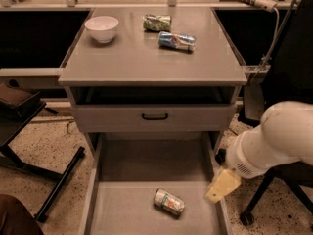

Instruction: Pick 7up can from middle drawer and place on counter

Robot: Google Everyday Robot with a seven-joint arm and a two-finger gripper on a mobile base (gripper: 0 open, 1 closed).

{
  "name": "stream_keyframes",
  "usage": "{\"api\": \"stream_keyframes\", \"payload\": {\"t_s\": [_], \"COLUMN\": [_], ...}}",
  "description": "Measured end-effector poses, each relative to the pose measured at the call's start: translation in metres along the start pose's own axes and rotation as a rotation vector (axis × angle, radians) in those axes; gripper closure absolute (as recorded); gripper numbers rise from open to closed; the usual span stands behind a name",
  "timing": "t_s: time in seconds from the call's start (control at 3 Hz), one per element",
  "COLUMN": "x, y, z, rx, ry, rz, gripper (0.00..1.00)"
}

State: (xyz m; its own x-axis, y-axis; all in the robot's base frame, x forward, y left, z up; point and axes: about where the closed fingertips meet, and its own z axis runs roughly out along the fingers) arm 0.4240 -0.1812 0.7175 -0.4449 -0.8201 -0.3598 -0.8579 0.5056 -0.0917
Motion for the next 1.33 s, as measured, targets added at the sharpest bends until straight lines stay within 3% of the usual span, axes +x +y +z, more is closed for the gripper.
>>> {"api": "stream_keyframes", "payload": {"t_s": [0.33,0.67,1.0,1.33], "x": [-0.002,-0.013,-0.013,-0.019], "y": [0.026,0.043,0.043,0.045], "z": [0.064,0.106,0.106,0.131], "rx": [-0.092,-0.167,-0.167,-0.169], "ry": [-0.034,-0.096,-0.096,-0.125], "rz": [0.077,0.089,0.089,0.079], "gripper": [0.0,0.0,0.0,0.0]}}
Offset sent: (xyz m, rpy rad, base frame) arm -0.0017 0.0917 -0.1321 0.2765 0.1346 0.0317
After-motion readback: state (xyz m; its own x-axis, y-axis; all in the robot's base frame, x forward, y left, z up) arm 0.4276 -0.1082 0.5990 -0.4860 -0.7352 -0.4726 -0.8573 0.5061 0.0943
